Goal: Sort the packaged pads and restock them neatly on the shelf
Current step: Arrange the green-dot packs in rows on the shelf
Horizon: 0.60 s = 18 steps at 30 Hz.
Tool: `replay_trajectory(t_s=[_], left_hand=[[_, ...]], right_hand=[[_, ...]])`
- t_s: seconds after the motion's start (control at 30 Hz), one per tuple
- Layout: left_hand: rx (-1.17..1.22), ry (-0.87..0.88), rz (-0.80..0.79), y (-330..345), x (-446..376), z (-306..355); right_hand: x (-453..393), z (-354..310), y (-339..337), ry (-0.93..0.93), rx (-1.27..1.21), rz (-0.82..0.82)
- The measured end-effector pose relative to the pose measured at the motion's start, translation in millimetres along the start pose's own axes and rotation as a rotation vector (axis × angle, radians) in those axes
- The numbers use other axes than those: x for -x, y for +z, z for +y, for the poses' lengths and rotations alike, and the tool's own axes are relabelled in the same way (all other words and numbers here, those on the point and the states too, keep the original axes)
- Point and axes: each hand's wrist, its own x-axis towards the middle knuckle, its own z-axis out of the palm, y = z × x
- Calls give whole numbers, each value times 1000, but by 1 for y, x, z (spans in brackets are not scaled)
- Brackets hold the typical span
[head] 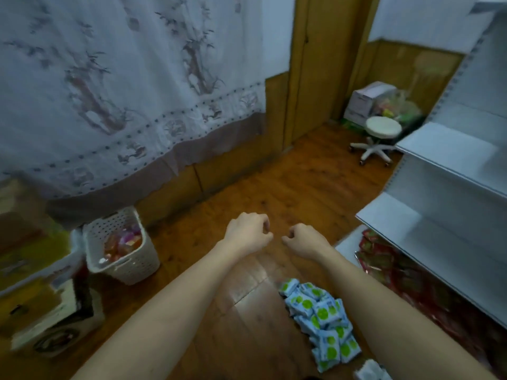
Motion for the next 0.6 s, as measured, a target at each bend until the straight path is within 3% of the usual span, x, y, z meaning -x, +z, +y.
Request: replay_trajectory(t_s=[0.27,0.4,0.6], left_hand=[[-45,351,-214,41,-139,61],[-35,439,-324,74,-178,104],[-68,587,-492,108,-223,152]], right_hand=[[-45,82,-27,270,-216,74],[-61,130,-33,362,-308,41],[-58,187,-24,596,-512,214]])
